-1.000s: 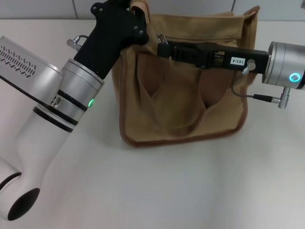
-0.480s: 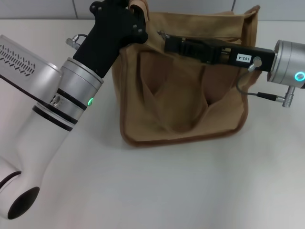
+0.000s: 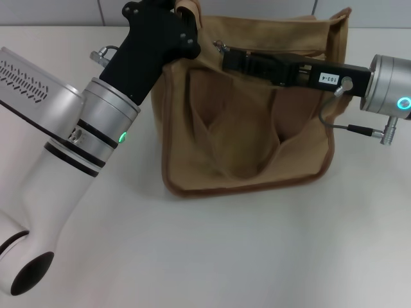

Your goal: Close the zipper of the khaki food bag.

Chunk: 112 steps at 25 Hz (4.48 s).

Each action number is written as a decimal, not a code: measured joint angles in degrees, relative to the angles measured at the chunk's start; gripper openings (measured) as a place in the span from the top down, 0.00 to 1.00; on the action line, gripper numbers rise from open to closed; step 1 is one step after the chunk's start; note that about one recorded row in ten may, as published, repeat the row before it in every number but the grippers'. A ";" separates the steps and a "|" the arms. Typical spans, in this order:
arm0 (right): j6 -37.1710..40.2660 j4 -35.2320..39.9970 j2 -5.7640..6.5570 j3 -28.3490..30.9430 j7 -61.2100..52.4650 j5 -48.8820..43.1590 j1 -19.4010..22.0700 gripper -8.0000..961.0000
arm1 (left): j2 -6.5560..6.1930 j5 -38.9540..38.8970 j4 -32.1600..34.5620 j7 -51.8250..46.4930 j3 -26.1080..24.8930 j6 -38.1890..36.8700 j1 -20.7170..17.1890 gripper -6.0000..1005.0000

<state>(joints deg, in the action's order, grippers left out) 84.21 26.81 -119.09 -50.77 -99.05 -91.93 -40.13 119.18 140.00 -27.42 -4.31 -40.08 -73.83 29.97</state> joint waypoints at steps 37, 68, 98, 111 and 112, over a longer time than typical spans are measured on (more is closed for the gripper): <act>-0.66 -0.09 0.20 1.44 0.08 -0.34 1.79 0.99 | 0.00 -0.10 -0.06 0.00 0.07 -0.02 -0.74 0.96; 2.01 0.87 2.77 7.07 -2.38 0.04 9.23 0.92 | 0.00 -0.47 0.10 0.00 -0.34 0.00 -0.92 0.96; 3.67 5.76 -0.61 1.54 47.68 13.44 12.16 0.48 | 0.00 -0.14 -0.53 0.00 0.07 0.10 -1.19 0.95; 2.86 -2.45 -0.71 -1.38 60.49 16.44 8.09 0.48 | 0.00 -0.08 -0.76 0.00 0.18 0.09 -1.09 0.95; 2.64 -2.75 -0.71 -1.39 61.07 16.44 7.94 0.48 | 0.00 -0.08 -0.78 0.00 0.18 0.09 -1.07 0.95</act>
<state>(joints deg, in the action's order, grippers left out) 86.85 24.05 -119.80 -52.17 -37.98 -75.48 -32.19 119.18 139.93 -28.20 -4.31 -39.90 -73.74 28.90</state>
